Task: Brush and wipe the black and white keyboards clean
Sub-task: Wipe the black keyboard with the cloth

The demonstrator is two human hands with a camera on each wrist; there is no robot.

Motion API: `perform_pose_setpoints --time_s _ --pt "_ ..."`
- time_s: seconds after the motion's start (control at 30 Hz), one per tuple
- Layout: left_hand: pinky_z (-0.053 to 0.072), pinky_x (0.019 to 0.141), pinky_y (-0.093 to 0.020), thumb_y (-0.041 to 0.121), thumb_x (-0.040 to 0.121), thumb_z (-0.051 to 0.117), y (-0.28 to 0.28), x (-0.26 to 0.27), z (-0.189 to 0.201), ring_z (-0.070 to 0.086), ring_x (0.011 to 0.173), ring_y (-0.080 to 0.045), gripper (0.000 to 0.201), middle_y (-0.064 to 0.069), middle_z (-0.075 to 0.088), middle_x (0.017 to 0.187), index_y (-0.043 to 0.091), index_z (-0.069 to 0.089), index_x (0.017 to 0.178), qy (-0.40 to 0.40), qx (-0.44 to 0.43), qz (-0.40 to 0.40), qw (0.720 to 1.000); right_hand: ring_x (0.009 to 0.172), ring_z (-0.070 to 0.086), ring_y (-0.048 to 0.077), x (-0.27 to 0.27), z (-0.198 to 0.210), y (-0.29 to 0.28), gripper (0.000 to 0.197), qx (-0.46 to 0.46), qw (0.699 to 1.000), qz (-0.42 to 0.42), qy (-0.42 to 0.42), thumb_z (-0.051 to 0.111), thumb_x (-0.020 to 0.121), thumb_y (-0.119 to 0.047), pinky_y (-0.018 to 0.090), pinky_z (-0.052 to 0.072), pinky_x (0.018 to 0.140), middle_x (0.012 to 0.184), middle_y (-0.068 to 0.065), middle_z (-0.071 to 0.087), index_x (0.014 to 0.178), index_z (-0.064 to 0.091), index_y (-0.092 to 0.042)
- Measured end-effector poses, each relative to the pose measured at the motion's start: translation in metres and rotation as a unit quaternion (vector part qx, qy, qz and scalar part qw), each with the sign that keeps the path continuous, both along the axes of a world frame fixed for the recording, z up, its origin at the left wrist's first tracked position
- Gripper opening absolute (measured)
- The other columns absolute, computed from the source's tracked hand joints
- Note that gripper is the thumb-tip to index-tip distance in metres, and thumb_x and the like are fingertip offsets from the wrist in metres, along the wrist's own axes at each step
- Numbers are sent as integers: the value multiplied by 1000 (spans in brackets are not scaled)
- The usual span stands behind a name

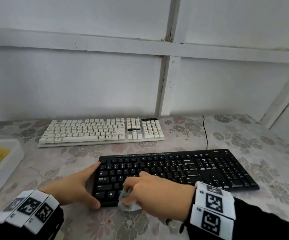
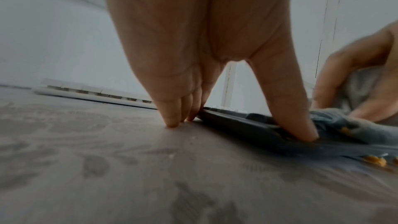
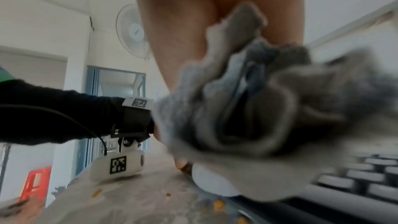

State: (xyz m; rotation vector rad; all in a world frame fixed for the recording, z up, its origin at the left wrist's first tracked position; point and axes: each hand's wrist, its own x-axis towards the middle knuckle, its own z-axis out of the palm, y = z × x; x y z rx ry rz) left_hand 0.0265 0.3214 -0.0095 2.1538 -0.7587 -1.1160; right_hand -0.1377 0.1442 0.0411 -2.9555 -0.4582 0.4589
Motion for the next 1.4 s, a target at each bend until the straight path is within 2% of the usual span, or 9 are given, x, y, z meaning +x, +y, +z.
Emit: perform_pose_setpoints --time_s 0.13,0.33,0.53,0.6,0.73,0.9,1.07,1.2,1.4 --pt "29 112 -29 58 12 86 1 2 -1 39 128 -3 157 29 40 132 39 8 147 -1 -12 -22 1000 88 38 23 -23 -6 -29 39 -37 999 -36 3 50 89 4 42 48 77 114 -1 46 114 62 -23" --pt "30 106 -22 57 10 84 0 -1 2 41 123 0 158 37 40 120 36 8 147 13 -24 -26 999 93 38 23 -49 12 -59 23 -94 992 -74 46 45 97 -11 29 41 69 112 -3 47 105 64 -20" --pt "35 88 -6 39 26 90 -2 -4 4 44 110 13 141 36 41 118 38 13 144 17 -30 -17 999 84 37 21 -24 29 -34 34 -40 999 -16 -23 48 80 13 34 43 69 103 -1 49 84 59 -20" --pt "37 95 -11 35 30 93 -1 -3 3 44 113 10 138 33 43 123 39 14 144 9 -25 -14 1000 84 38 23 -8 22 -13 36 -17 999 35 -38 47 83 13 24 32 61 108 2 51 92 64 -18" --pt "34 107 -25 45 18 92 1 -1 1 45 122 -2 156 24 45 131 35 6 148 1 -14 -15 1000 86 31 24 -2 3 4 36 -24 999 31 -13 47 88 9 33 32 55 116 4 44 111 64 -14" --pt "38 82 -5 35 31 90 -2 0 1 45 106 17 132 35 47 117 44 15 139 20 -41 -16 999 85 35 23 -26 -4 -31 32 -55 998 -38 7 50 89 2 31 41 61 109 -1 43 107 64 -20" --pt "38 91 -10 36 22 94 0 4 -5 48 112 11 136 35 48 119 48 17 134 19 -37 -17 999 86 31 20 -54 8 -56 24 -96 990 -98 38 41 98 -12 34 42 69 112 -1 44 104 64 -15" --pt "30 110 -27 35 36 91 3 8 -11 39 127 -5 140 20 39 139 38 7 148 -22 2 -9 1000 85 30 19 -72 11 -74 30 -129 978 -158 49 44 85 10 30 32 55 102 -6 38 88 62 -15" --pt "30 112 -30 49 20 92 3 11 -17 41 128 -3 150 22 41 139 40 12 146 -7 -20 -23 1000 95 42 17 -75 7 -98 19 -51 983 -173 -24 51 92 -10 33 43 80 103 -14 44 97 64 -22"
